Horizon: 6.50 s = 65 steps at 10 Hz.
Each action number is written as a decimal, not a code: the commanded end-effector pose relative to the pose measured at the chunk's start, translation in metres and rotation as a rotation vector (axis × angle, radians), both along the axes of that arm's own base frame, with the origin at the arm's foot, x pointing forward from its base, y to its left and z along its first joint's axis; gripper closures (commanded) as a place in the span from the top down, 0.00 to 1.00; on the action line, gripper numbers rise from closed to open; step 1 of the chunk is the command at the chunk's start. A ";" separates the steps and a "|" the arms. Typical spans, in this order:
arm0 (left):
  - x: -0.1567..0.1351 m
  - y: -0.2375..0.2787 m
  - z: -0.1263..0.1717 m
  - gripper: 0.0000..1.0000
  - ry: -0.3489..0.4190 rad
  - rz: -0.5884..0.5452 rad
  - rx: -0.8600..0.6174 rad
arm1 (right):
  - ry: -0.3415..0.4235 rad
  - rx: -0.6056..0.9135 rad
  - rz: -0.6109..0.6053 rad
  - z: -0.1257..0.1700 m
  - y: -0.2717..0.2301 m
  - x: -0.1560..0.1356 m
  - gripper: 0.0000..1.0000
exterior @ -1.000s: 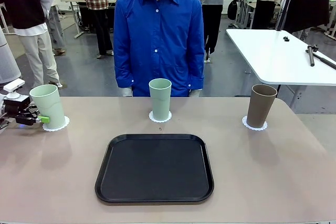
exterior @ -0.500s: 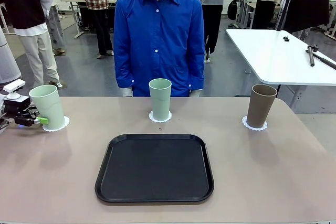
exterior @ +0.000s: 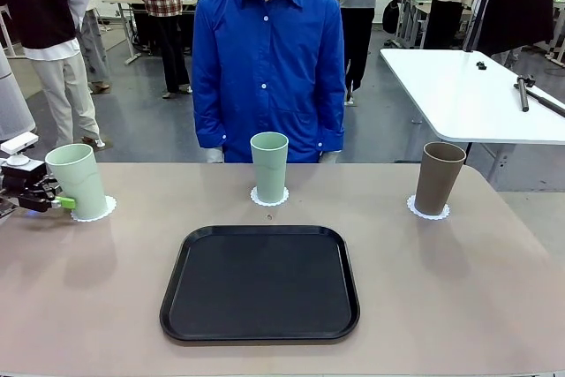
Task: Place coasters on the table and set cups on them.
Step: Take one Reusable plastic cup from the Flat Tray and place it on a coaster set by the human.
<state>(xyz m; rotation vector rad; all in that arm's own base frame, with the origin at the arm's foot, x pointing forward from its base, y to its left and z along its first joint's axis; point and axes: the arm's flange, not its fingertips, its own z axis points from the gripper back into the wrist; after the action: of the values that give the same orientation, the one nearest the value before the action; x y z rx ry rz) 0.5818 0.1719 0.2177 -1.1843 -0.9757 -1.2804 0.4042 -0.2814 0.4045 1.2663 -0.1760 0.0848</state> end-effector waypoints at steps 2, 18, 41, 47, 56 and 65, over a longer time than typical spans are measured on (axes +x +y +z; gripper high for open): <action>0.003 0.007 0.006 1.00 0.005 -0.004 -0.007 | 0.003 -0.003 -0.002 0.000 0.000 0.001 1.00; -0.068 0.063 0.171 1.00 0.215 0.513 0.593 | 0.003 -0.003 -0.002 0.000 0.000 0.001 1.00; -0.119 -0.115 0.287 1.00 0.402 0.826 1.169 | 0.003 -0.003 -0.002 0.000 0.000 0.001 1.00; -0.160 -0.110 0.254 1.00 0.517 0.924 1.139 | 0.003 -0.003 -0.002 0.000 0.000 0.001 1.00; -0.175 -0.016 0.219 1.00 0.883 0.510 0.413 | 0.003 -0.003 -0.002 0.000 0.000 0.001 1.00; -0.156 0.102 0.173 1.00 1.111 0.350 0.107 | 0.003 -0.003 -0.002 0.000 0.000 0.001 1.00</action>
<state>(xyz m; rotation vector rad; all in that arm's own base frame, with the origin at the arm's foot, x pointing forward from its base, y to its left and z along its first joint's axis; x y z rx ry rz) 0.4211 0.2722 0.3815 -1.2959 -0.2286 -0.2913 0.4040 -0.2817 0.4045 1.2663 -0.1765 0.0843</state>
